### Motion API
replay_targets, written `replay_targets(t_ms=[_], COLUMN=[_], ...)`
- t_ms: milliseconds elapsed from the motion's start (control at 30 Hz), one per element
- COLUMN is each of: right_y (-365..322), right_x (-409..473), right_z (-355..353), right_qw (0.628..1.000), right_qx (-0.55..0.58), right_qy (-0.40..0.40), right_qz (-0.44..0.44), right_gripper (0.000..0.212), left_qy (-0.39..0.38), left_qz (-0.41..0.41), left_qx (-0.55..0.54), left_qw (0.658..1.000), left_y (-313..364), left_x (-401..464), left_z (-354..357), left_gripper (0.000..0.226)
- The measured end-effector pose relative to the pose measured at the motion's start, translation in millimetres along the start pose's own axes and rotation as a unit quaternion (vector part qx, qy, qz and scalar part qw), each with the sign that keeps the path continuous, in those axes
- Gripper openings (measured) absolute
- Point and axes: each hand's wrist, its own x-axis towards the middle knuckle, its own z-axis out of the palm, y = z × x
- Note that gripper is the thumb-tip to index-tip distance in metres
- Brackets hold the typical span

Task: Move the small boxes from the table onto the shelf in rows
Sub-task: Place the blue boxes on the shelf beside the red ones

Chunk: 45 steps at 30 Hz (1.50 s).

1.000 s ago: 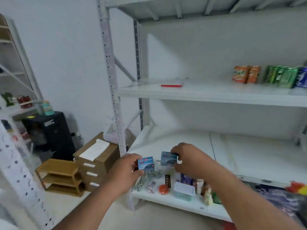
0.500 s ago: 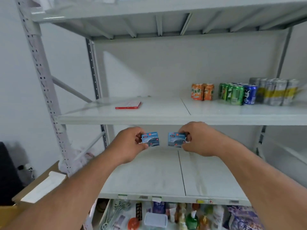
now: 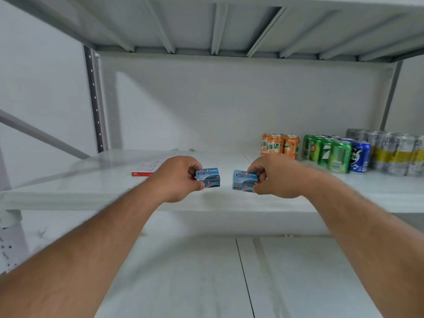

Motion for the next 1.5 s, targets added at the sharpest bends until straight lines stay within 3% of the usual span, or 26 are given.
replay_targets(t_ms=[267, 600, 933, 1200, 1500], right_y=[32, 72, 91, 90, 90], right_x=[97, 169, 210, 220, 221], right_z=[13, 32, 48, 57, 59], right_qw=[0.999, 0.997, 0.995, 0.993, 0.991], right_qx=[-0.025, -0.021, -0.022, -0.006, -0.005], right_qy=[-0.011, -0.059, -0.094, -0.113, -0.131], right_qz=[0.039, 0.052, 0.038, 0.03, 0.036], right_gripper=[0.032, 0.033, 0.038, 0.041, 0.037], left_qy=[-0.048, -0.074, -0.093, -0.094, -0.107], left_qz=[0.004, -0.011, -0.029, -0.037, -0.039], left_qx=[0.014, 0.049, 0.116, 0.123, 0.123], left_qw=[0.999, 0.996, 0.988, 0.987, 0.986], left_y=[-37, -47, -45, -50, -51], left_x=[111, 176, 206, 213, 217], left_z=[8, 42, 60, 63, 69], left_gripper=[0.033, 0.04, 0.04, 0.034, 0.042])
